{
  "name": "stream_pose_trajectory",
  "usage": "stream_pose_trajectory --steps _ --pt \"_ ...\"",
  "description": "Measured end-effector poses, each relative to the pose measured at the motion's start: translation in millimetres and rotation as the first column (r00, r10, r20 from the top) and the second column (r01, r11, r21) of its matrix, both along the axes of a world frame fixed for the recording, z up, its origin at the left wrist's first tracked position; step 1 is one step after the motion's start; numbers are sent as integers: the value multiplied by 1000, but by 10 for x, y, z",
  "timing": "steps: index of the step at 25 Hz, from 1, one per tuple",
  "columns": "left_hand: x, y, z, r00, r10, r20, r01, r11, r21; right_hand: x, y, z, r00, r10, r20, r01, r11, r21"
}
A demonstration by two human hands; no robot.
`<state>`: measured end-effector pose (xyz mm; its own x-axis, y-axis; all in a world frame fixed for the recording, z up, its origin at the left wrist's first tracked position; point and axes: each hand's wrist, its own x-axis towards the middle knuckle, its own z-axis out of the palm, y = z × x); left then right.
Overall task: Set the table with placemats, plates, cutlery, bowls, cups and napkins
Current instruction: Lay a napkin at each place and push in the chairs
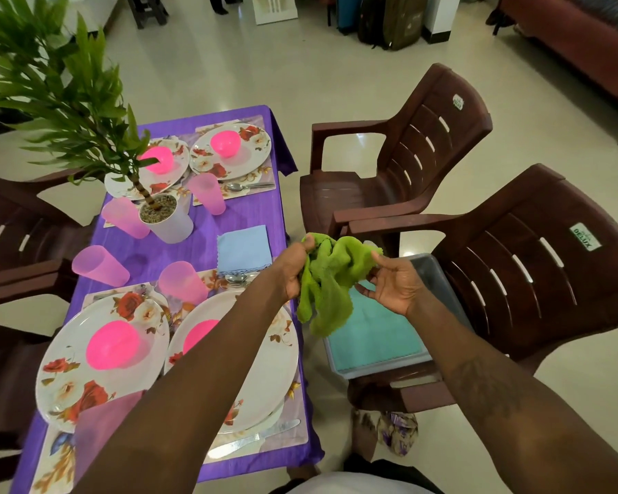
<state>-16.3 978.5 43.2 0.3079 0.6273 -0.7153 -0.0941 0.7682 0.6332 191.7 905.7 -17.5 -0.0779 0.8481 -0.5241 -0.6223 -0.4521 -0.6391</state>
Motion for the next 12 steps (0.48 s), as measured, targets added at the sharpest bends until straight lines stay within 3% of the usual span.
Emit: stream_pose_trajectory --steps 5,12 --pt "-49 49 -44 988 105 -112 -91 988 123 -86 110 -5 985 -168 -31 165 983 -83" --pt "-199 -31 -259 932 188 -310 -166 981 97 -94 87 52 992 -79 -97 76 996 -35"
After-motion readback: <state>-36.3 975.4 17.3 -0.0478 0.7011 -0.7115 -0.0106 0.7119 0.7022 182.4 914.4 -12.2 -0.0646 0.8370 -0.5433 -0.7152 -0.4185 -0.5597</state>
